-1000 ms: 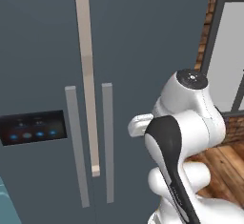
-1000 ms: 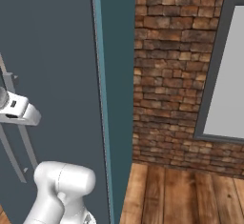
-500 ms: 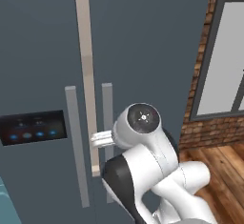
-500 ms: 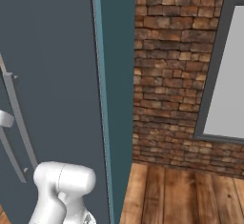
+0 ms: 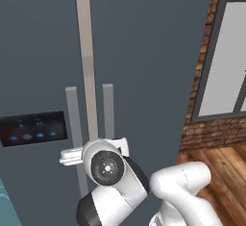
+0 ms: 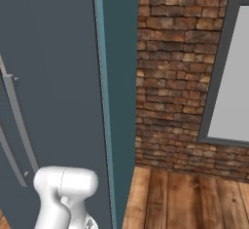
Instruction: Open the freezer door, pick up the ice cube tray from the freezer, and place it on the dining counter.
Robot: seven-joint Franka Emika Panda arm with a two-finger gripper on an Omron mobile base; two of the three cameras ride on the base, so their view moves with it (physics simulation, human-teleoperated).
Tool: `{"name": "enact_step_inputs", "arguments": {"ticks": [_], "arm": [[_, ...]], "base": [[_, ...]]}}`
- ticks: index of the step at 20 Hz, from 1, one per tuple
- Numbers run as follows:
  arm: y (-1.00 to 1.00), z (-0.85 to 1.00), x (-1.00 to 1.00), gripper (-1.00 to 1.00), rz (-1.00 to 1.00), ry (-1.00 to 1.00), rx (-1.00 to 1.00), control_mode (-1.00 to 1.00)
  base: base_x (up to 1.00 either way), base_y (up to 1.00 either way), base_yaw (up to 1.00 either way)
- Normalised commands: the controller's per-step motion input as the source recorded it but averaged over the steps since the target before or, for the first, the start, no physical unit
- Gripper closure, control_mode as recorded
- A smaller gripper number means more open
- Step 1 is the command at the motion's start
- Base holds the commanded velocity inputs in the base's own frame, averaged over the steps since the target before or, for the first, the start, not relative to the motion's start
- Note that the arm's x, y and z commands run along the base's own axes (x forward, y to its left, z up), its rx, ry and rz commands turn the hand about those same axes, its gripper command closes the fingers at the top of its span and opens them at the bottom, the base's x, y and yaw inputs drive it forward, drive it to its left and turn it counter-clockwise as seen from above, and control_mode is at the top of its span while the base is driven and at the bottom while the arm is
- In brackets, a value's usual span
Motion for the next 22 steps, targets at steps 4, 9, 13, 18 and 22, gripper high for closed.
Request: {"name": "enact_step_inputs", "arguments": {"ticks": [4,9,13,18,22], "arm": [[0.32,-0.2,0.13,-1.0,0.0,-0.19,0.03,-1.0],[0.12,-0.14,0.22,-1.0,0.0,-0.19,0.06,-1.0],[0.0,-0.13,0.27,-1.0,0.0,-0.29,0.02,-1.0],[0.02,-0.18,0.44,-1.0,0.0,-0.23,0.03,-1.0],[0.02,-0.14,0.46,-1.0,0.0,-0.2,0.02,-1.0]], "base": [[0.0,0.0,0.0],[0.0,0.0,0.0],[0.0,0.0,0.0],[0.0,0.0,0.0],[0.0,0.0,0.0]]}}
